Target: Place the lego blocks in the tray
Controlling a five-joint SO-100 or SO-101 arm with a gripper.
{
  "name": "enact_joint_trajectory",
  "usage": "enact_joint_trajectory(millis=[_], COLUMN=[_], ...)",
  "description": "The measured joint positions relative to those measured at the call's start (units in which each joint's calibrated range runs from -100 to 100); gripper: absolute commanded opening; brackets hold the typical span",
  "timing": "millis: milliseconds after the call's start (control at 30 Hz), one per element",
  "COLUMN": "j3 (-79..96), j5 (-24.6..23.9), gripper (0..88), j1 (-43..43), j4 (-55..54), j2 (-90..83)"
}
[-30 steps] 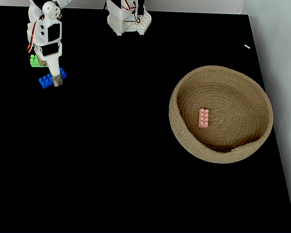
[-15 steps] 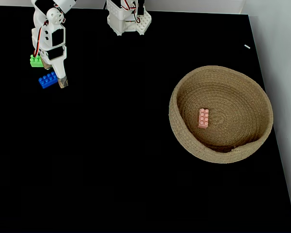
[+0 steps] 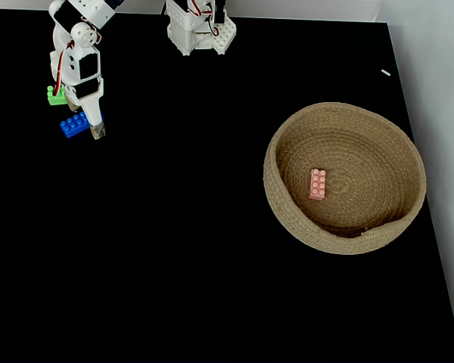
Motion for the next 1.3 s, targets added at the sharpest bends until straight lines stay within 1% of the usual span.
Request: enact_joint_trajectory(millis=[33,100,133,500,733,833,967,1167,1300], j3=[0.00,0.09,0.27,0.09,-8.57,-12.81,-15.38,-15.73,-15.73], j5=[-0.10,-0.10,-0.39,-3.47,-6.06,-7.28,-10.01,-13.77,-15.53], gripper=[14.2,3.2,0.0,0.0,0.0,0.0,0.0,0.0,0.0], j1=[0.08,0.08,0.08,-2.28,-8.63,-13.44,-22.48,-40.07,-51.55], j4=[-0.24,-1.06,-1.54,-2.76,4.47,5.28,5.85,6.66,5.28], j2=[0.17,0.42,0.42,0.17,-3.22,-6.11,-9.41,-12.64,-12.98])
